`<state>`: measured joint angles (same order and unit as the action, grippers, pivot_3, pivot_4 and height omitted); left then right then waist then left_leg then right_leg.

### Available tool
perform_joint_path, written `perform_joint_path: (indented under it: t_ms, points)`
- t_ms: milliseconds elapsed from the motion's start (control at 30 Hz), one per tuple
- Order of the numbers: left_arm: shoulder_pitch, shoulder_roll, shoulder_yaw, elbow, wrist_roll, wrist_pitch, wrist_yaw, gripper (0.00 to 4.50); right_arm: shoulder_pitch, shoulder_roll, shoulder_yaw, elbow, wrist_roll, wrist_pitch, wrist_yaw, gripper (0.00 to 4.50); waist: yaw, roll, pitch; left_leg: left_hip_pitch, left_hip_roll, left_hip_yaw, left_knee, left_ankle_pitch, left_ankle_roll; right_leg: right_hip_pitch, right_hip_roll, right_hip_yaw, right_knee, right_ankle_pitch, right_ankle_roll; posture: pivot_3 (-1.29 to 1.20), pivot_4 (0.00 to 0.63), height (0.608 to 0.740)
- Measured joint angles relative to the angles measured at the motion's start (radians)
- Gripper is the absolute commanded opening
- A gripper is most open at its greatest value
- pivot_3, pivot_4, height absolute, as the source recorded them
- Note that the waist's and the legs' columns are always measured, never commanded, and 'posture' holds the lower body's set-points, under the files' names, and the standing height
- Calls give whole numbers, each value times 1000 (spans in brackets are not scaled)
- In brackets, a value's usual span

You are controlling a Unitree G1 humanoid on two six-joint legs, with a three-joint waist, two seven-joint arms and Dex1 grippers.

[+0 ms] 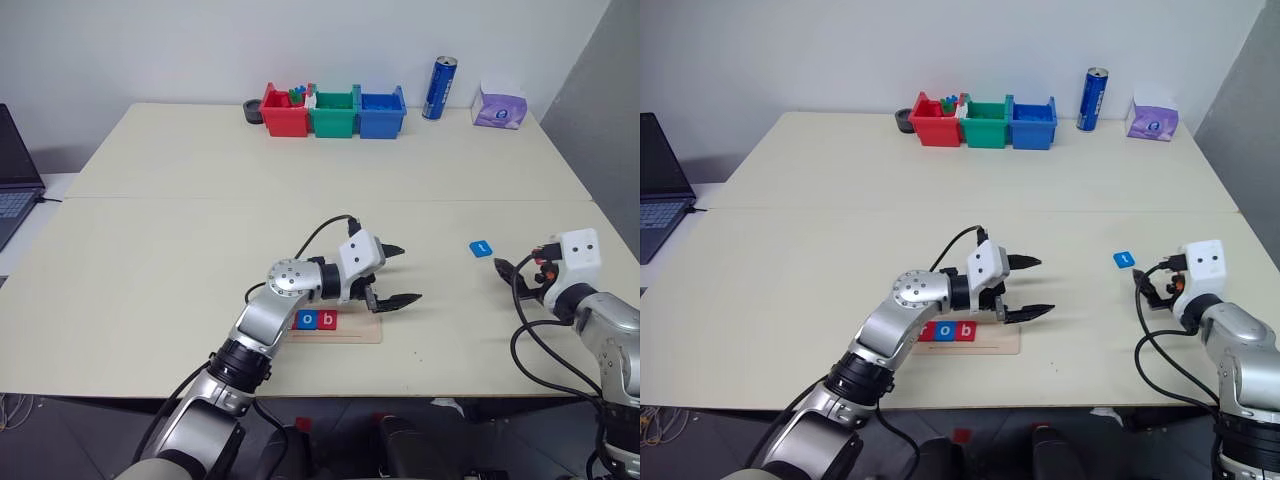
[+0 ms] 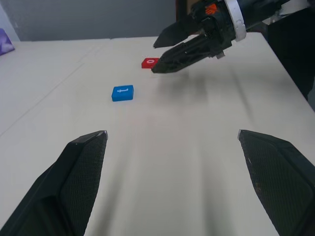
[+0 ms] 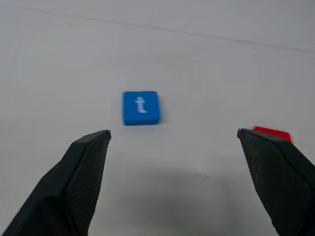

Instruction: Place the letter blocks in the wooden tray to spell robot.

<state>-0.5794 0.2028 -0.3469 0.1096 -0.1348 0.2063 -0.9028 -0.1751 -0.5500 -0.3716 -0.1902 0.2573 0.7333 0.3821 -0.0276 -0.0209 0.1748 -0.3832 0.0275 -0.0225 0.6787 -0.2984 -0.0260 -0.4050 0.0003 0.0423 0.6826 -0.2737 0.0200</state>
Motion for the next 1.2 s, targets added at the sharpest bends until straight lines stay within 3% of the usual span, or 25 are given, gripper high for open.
perform_joint_path:
  t_ms: [267,800,1100,1200]
  points:
    - [-45,-88,-2,20,4,-12,44,4500,-86,-7,-49,200,-3,-50,-80,4451,-2,2,-1,0,0,2,0,0,0,0,0,1,0,0,0,0,150,740]
    - [-29,-70,-12,-32,2,8,38,4500,-258,-53,14,638,-33,-240,-27,4451,-1,6,-3,1,0,4,0,0,0,0,0,2,-1,0,0,0,150,740]
    - [-22,-59,-12,-49,0,18,32,4500,-312,-57,20,737,-37,-287,-17,4451,-2,6,-3,1,0,6,0,0,0,0,0,3,-1,0,1,0,150,740]
    - [-22,-59,-12,-54,0,23,29,4500,-312,-57,20,737,-37,-288,-18,3801,-1,6,-3,1,0,6,0,0,0,0,-1,3,-1,0,1,0,150,740]
